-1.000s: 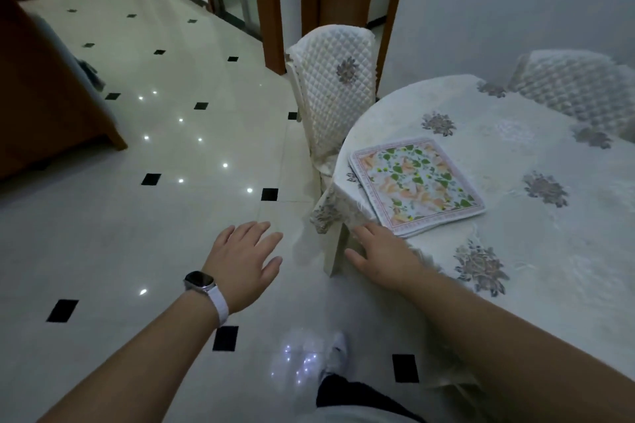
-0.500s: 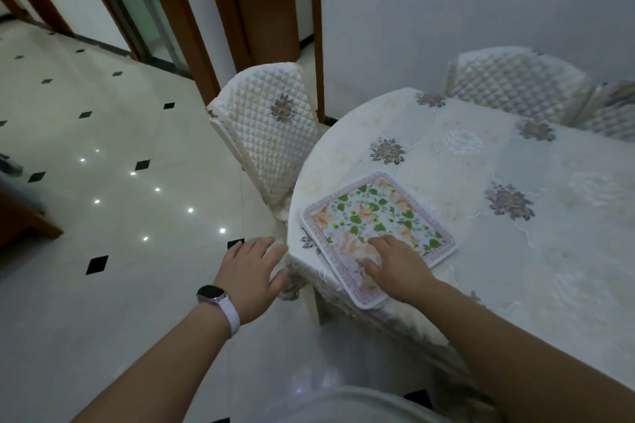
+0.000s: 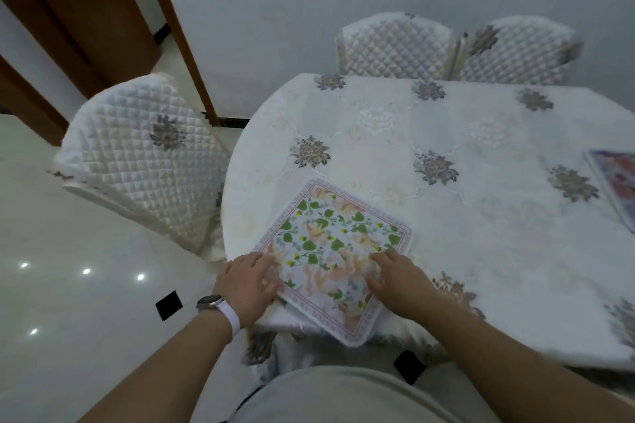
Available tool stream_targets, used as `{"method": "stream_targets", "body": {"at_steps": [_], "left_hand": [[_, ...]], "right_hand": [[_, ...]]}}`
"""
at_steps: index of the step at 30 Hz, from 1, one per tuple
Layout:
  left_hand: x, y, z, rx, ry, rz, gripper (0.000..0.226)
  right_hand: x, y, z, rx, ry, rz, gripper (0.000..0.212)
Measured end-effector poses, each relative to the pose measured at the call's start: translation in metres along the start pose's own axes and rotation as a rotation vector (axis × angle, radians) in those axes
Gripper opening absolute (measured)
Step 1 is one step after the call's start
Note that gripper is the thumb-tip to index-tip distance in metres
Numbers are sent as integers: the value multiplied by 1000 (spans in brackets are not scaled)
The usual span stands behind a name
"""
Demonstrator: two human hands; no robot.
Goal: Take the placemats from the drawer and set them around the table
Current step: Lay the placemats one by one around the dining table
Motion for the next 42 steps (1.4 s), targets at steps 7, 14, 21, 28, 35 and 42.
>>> {"method": "stream_targets", "body": {"at_steps": [7,14,21,28,35,42], "left_hand": [[20,84,-2,143,-127,117,40],[15,130,10,414,-243,137,55],[3,151,4,427,-315,59,47],[-5,163,0,410,-357,27,21],[-13,159,1,480,-439,19,7],[-13,137,13,626,-691,-52,32]], "right_hand": [[11,8,18,-114,264,433,55],[27,3,31,-285,465,777,43],[37,-7,34,-489,679,851,38],[44,-2,39,-457,567,858,17],[54,0,44,-587,537,820,13],[61,-6,39,-822,673,914,11]]}}
Point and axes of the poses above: each hand's wrist, its own y-axis towards the middle knuckle, its own z-axis out of the palm, x = y × z, the point moved 4 cm from there along y, towards the middle knuckle, and after that the axes turned 15 degrees about -z, right-handed, at the moved point
